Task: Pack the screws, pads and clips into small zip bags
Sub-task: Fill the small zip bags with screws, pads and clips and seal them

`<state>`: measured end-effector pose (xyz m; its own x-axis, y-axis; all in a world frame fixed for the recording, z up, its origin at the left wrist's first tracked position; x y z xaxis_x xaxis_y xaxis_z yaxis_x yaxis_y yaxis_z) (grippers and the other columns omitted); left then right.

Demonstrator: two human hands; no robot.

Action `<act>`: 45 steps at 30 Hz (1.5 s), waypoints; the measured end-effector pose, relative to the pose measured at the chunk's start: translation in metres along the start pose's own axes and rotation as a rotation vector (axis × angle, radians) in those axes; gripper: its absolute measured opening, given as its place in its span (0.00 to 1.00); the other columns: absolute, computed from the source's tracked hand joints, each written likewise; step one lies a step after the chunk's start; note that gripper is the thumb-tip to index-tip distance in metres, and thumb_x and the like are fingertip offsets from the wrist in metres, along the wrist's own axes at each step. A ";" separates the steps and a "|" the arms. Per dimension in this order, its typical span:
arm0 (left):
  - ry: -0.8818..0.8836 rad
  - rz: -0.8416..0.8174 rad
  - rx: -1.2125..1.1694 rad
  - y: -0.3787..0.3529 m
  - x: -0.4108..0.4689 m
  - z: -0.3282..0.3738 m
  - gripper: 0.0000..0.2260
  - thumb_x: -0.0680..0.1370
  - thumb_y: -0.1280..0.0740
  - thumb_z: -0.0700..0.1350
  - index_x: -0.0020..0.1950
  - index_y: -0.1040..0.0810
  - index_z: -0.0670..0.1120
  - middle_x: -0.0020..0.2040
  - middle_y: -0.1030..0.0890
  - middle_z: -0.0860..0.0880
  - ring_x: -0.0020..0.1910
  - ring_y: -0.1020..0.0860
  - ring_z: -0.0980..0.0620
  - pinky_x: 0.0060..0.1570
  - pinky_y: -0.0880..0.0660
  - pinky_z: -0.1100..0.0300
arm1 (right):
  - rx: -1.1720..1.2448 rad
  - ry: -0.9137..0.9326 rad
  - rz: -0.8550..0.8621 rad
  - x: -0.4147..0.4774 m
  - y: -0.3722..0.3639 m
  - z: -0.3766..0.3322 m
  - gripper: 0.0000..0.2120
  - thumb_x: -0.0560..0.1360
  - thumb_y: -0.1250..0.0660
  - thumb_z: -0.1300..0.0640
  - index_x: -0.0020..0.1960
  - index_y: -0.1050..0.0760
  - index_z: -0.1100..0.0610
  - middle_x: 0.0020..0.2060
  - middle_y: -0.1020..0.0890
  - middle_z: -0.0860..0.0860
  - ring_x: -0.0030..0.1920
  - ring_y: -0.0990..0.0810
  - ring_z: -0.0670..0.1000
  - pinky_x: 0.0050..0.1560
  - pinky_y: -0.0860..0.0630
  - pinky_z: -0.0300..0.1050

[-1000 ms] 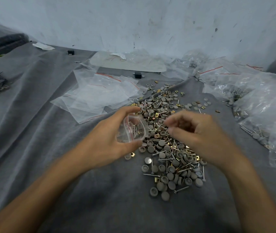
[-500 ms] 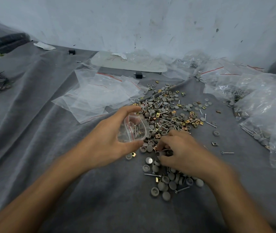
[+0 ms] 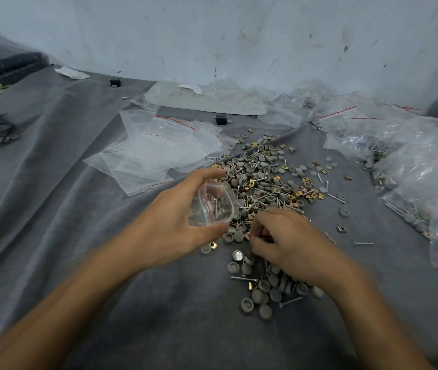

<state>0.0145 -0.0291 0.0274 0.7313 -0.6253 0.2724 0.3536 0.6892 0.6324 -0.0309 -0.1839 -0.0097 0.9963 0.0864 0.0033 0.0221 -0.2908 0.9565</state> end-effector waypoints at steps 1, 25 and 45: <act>0.000 -0.001 0.004 0.000 0.000 0.000 0.33 0.72 0.23 0.55 0.72 0.35 0.65 0.64 0.23 0.63 0.65 0.26 0.65 0.68 0.28 0.54 | 0.037 0.002 0.018 0.000 0.003 0.002 0.04 0.80 0.35 0.47 0.49 0.26 0.46 0.46 0.27 0.40 0.51 0.29 0.45 0.50 0.30 0.43; -0.002 -0.018 0.029 -0.006 0.001 0.001 0.33 0.72 0.23 0.55 0.72 0.36 0.66 0.62 0.22 0.64 0.65 0.26 0.64 0.67 0.28 0.51 | 1.577 0.086 0.158 -0.005 0.022 -0.017 0.09 0.76 0.34 0.59 0.51 0.15 0.54 0.41 0.18 0.53 0.42 0.20 0.48 0.39 0.25 0.41; -0.048 -0.017 0.009 -0.010 0.001 0.008 0.33 0.70 0.29 0.63 0.72 0.37 0.65 0.68 0.26 0.64 0.69 0.29 0.65 0.68 0.28 0.53 | 0.851 0.077 0.248 0.000 0.020 -0.017 0.18 0.76 0.37 0.57 0.55 0.16 0.38 0.60 0.25 0.38 0.65 0.27 0.38 0.63 0.30 0.36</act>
<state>0.0070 -0.0398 0.0271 0.6964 -0.6540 0.2955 0.3609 0.6751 0.6435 -0.0321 -0.1737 0.0142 0.9729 -0.0178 0.2305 -0.1079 -0.9167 0.3848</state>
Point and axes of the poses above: each hand's wrist, its own x-axis towards the middle knuckle, its own y-axis out of the back of the hand, z = x × y, the point moved 10 cm from there along x, towards the middle knuckle
